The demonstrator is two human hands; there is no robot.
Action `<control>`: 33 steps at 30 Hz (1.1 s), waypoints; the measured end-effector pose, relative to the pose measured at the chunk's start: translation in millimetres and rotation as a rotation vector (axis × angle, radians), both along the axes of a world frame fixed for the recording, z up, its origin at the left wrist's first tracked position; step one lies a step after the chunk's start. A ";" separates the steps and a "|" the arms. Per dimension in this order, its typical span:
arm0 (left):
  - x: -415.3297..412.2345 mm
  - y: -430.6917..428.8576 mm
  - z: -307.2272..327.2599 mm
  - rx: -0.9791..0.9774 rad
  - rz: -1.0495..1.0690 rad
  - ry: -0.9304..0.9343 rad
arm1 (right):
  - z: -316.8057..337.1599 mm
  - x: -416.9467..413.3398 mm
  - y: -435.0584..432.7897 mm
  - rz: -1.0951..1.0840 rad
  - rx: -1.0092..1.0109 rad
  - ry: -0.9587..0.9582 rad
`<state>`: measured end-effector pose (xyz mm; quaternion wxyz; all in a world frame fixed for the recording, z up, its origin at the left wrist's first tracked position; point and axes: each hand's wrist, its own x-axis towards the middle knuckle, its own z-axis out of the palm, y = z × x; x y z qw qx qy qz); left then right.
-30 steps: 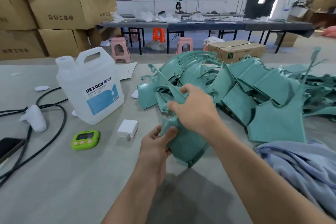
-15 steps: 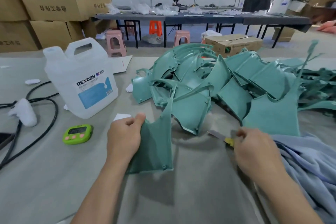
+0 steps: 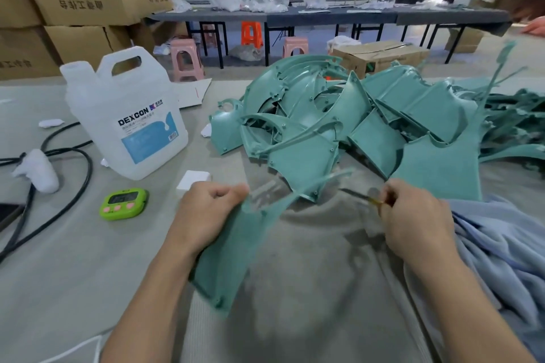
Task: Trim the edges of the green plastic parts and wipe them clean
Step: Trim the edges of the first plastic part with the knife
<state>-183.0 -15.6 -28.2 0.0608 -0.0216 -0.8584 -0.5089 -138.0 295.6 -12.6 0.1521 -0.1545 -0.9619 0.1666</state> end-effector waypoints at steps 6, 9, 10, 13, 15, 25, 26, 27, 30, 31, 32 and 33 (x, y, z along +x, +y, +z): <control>-3.6 -15.4 -7.6 -0.192 0.122 0.026 | -7.7 -2.2 -1.6 -0.182 -0.242 0.289; -5.1 -13.8 -8.6 -0.262 0.116 0.013 | -7.6 -2.1 -13.8 0.054 -0.504 0.363; -5.9 -10.2 -8.8 -0.269 0.104 0.019 | -5.8 -0.9 -22.6 0.147 -0.593 0.372; -9.8 -2.6 -7.9 -0.249 0.093 0.036 | -11.0 2.7 -48.2 0.329 -0.655 0.256; -11.9 -2.5 -7.7 -0.231 0.096 0.037 | -17.5 3.9 -58.3 0.374 -0.588 0.164; -16.1 -6.3 -9.8 -0.172 0.090 0.030 | -16.2 6.0 -61.3 0.501 -0.527 0.018; -15.1 -6.3 -10.0 -0.167 0.080 0.040 | -16.6 4.0 -58.3 0.445 -0.558 0.025; -14.1 -6.2 -9.8 -0.161 0.069 0.053 | -17.5 1.5 -54.4 0.375 -0.575 0.038; -12.3 -5.9 -9.0 -0.140 0.053 0.065 | -22.7 -8.5 -37.2 0.130 -0.472 0.107; -11.8 -5.8 -8.7 -0.137 0.051 0.062 | -24.0 -10.9 -31.2 0.055 -0.430 0.123; -10.7 -5.6 -8.7 -0.137 0.050 0.062 | -25.2 -12.9 -26.5 0.000 -0.414 0.139; -9.7 -5.3 -8.4 -0.138 0.048 0.063 | -26.4 -14.1 -22.9 -0.032 -0.421 0.156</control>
